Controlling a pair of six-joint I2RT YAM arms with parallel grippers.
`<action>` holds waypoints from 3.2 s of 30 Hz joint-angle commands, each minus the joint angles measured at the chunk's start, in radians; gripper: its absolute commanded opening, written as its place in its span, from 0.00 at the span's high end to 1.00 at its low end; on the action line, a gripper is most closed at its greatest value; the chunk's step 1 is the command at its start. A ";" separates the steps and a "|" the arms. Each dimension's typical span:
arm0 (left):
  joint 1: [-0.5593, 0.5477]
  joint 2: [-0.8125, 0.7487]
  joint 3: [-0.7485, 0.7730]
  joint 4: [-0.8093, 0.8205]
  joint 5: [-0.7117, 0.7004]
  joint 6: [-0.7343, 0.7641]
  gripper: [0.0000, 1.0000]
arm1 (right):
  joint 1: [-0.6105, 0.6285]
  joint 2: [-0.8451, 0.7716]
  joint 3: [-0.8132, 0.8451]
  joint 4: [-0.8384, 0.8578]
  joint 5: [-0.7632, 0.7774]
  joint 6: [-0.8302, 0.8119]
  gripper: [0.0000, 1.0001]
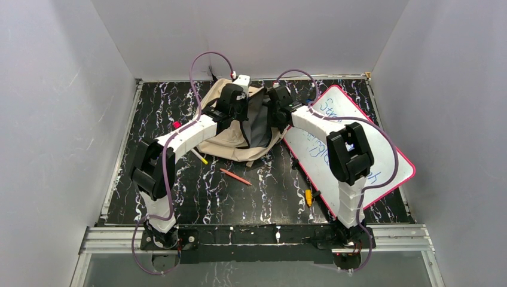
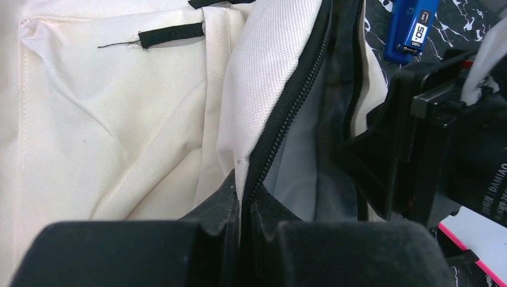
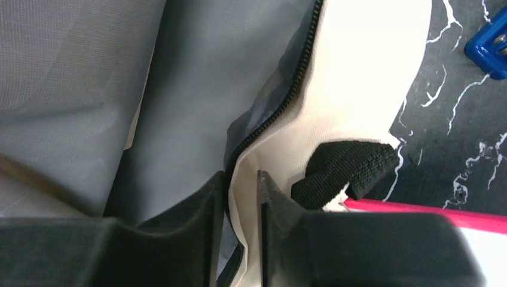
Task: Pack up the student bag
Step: Adjust the student bag at the center of the board.
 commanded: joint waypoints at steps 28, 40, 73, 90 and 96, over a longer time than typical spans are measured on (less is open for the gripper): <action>-0.081 0.171 0.160 -0.013 0.376 -0.072 0.97 | -0.039 -0.339 -0.076 0.018 0.033 0.001 1.00; -0.101 0.118 0.123 0.031 0.390 -0.141 0.35 | -0.058 -0.381 -0.136 0.055 -0.010 0.010 1.00; 0.103 -0.572 -0.683 0.079 -0.022 -0.992 0.11 | -0.071 -0.431 -0.147 0.052 -0.258 0.015 1.00; 0.100 -0.552 -0.820 0.151 0.010 -1.133 0.11 | -0.071 -0.410 -0.015 0.042 -0.356 0.092 1.00; 0.101 -0.475 -0.795 0.240 0.003 -1.136 0.25 | -0.071 -0.439 -0.026 0.031 -0.399 0.109 1.00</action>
